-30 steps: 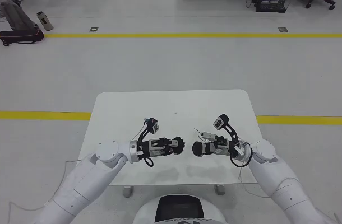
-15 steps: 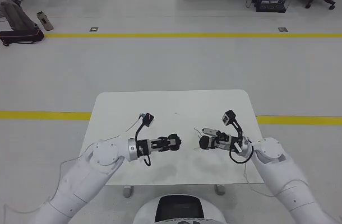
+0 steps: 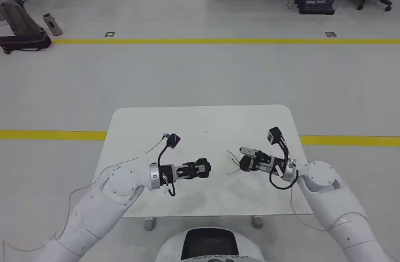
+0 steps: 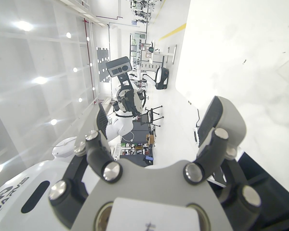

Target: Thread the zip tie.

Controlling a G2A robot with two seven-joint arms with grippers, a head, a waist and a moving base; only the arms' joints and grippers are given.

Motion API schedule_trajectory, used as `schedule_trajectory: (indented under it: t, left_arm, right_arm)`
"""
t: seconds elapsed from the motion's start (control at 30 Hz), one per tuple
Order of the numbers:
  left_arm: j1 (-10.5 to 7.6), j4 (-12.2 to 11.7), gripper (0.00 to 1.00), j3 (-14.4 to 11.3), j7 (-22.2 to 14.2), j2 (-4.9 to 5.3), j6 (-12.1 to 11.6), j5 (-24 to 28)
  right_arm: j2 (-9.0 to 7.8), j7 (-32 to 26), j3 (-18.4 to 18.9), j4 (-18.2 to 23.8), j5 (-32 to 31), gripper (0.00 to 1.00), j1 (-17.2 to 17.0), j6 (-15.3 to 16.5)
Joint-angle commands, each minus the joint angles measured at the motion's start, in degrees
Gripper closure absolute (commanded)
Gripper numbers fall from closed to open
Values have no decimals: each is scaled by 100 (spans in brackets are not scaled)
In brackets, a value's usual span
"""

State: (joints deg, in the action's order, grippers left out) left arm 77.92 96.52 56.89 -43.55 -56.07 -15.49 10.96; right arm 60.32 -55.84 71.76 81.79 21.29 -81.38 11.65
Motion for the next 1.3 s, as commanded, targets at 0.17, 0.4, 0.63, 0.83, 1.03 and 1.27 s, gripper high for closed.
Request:
schedule_trajectory:
  t: [0.17, 0.4, 0.63, 0.83, 1.03, 1.27]
  left_arm:
    - [61, 96, 100, 80, 527, 37, 47, -882]
    - [140, 203, 100, 121, 636, 77, 314, -1360]
    - [196, 165, 100, 193, 680, 86, 341, -1078]
    - [196, 165, 100, 193, 680, 86, 341, -1078]
    - [196, 165, 100, 193, 680, 86, 341, -1078]
    - [196, 165, 100, 193, 680, 86, 341, -1078]
  right_arm:
    - [-5, 463, -45, 66, -561, 0, 72, -207]
    - [-38, 762, -47, 162, -1313, 0, 237, -599]
    - [-45, 1015, -111, 217, -1812, 0, 278, -722]
    - [-39, 1093, -158, 265, -1930, 0, 293, -709]
    - [-1, 327, -780, 23, -3062, 0, 996, -1239]
    - [195, 12, -1702, -497, -4039, 0, 1910, -1642]
